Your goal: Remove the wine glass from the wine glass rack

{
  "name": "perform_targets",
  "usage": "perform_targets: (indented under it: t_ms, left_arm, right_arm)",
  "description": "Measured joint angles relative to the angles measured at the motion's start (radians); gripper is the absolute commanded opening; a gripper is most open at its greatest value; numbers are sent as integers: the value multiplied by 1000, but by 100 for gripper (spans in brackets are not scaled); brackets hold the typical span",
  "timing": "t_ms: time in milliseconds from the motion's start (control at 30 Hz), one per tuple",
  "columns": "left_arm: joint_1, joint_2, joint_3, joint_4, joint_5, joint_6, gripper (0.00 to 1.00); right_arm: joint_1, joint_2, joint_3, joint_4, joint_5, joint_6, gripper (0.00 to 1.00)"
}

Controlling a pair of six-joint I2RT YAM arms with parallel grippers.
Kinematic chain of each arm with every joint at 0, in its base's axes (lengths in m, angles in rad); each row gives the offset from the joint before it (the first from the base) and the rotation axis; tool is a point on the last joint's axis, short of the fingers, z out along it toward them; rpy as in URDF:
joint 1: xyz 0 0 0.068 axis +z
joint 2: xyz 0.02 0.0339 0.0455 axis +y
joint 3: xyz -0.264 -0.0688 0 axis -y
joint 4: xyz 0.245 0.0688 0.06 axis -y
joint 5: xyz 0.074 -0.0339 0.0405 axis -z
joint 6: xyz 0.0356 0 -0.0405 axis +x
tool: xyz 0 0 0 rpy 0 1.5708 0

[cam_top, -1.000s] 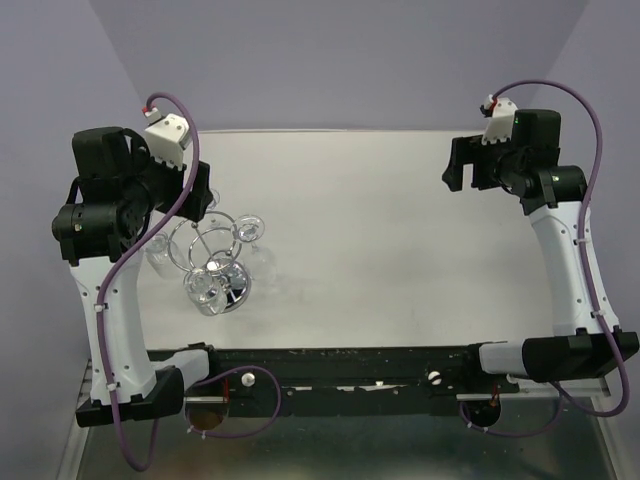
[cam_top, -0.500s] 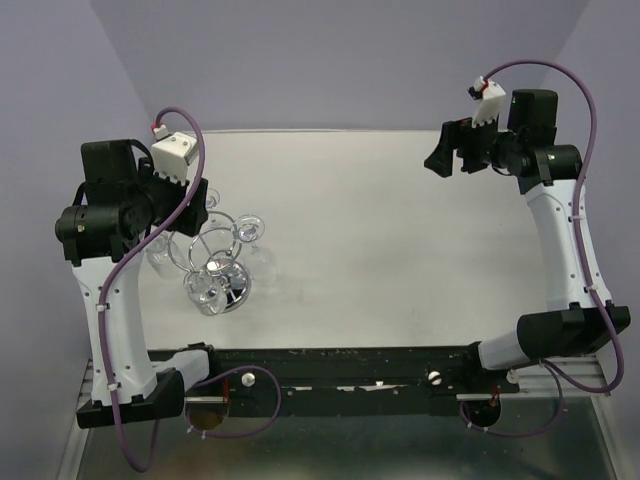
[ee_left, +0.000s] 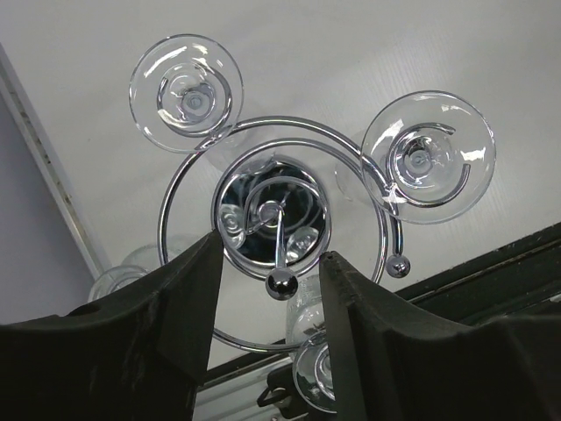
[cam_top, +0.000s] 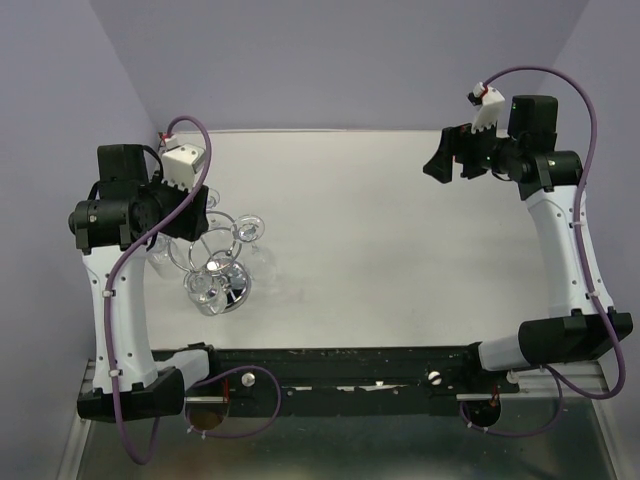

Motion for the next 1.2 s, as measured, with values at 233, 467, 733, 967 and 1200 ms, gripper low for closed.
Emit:
perform_targets:
  t_ms: [233,467,733,967,1200]
  left_arm:
    - [0,3,-50,0,2,15,54]
    - [0,2,-103,0,21,19,49]
    - [0,2,-106,0,57,14,36]
    - [0,-3,-111,1,87,16,20]
    - [5,-27,-137,25,98,13,1]
  right_arm:
    - [0,-19,-26,0,0,0,100]
    - [0,-20,-29,3,0,0,100]
    - [0,-20,-31,4,-6,0,100]
    - [0,-20,-41,6,-9,0,100]
    - [0,-20,-47,6,-11,0,100]
